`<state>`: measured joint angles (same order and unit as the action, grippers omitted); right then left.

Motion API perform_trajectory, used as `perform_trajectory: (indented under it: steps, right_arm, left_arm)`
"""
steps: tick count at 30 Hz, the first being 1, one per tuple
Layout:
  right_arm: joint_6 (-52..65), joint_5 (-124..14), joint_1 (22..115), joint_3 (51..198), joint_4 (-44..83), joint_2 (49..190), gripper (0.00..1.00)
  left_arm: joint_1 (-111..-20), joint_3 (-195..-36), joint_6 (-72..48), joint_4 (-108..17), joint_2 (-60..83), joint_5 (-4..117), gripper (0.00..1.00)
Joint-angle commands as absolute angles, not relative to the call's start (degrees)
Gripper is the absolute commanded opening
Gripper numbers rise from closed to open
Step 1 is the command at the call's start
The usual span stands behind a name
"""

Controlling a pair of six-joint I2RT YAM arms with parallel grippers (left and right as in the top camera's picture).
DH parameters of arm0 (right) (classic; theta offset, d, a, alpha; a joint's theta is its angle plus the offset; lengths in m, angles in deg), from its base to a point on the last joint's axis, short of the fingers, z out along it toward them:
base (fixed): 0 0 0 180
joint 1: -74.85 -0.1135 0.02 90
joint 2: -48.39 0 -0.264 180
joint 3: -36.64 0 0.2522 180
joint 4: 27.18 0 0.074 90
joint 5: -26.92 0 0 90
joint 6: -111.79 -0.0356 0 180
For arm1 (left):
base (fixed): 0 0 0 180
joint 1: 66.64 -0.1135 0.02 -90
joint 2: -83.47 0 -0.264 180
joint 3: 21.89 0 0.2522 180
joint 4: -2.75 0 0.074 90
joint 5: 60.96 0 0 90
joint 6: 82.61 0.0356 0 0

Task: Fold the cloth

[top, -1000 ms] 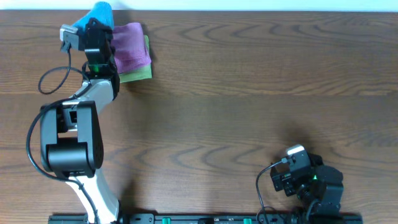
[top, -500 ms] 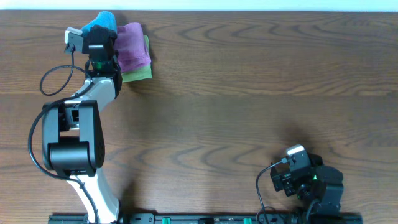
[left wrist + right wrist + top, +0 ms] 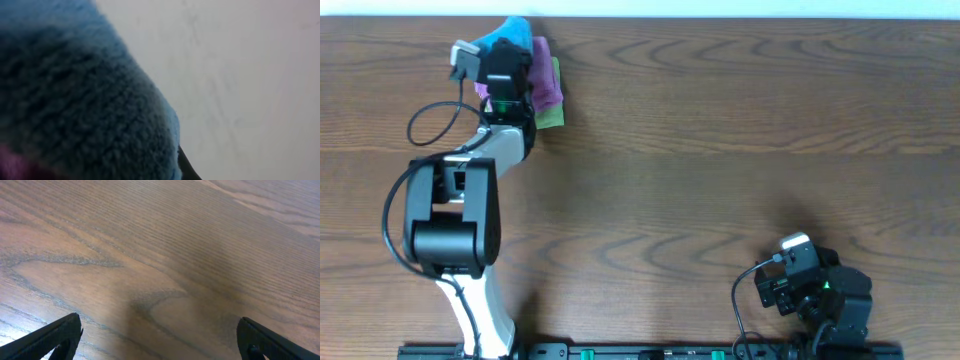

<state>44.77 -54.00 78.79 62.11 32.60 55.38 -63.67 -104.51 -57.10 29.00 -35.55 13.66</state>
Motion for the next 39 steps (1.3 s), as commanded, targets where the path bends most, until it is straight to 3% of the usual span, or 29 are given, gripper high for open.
perform_trajectory:
  steps: [1, 2, 3, 4, 7, 21, 39]
  right_arm:
    - [44.09, -53.61, 79.27, 61.85, 32.69, 54.98, 0.99]
    - [44.09, -53.61, 79.27, 61.85, 32.69, 54.98, 0.99]
    - [44.09, -53.61, 79.27, 61.85, 32.69, 54.98, 0.99]
    - [44.09, -53.61, 79.27, 61.85, 32.69, 54.98, 0.99]
    - [44.09, -53.61, 79.27, 61.85, 32.69, 54.98, 0.99]
    - [44.09, -53.63, 79.27, 61.85, 32.69, 54.98, 0.99]
    - [44.09, -53.61, 79.27, 61.85, 32.69, 54.98, 0.99]
  left_arm:
    - [-63.22, -105.67, -59.05, 29.28, -38.35, 13.38, 0.22]
    - [-63.17, -105.67, -59.09, 29.39, -38.78, 13.38, 0.36]
    - [-63.17, -105.67, -59.09, 29.44, -39.09, 13.4, 0.64]
    - [-63.17, -105.67, -59.09, 29.41, -39.24, 13.45, 0.81]
    - [-63.17, -105.67, -59.07, 29.54, -39.29, 13.38, 0.98]
    - [-62.58, -105.67, -62.52, 25.57, -35.83, 13.84, 0.95]
    - [-62.47, -105.67, -69.8, -20.44, -13.17, 17.58, 0.95]
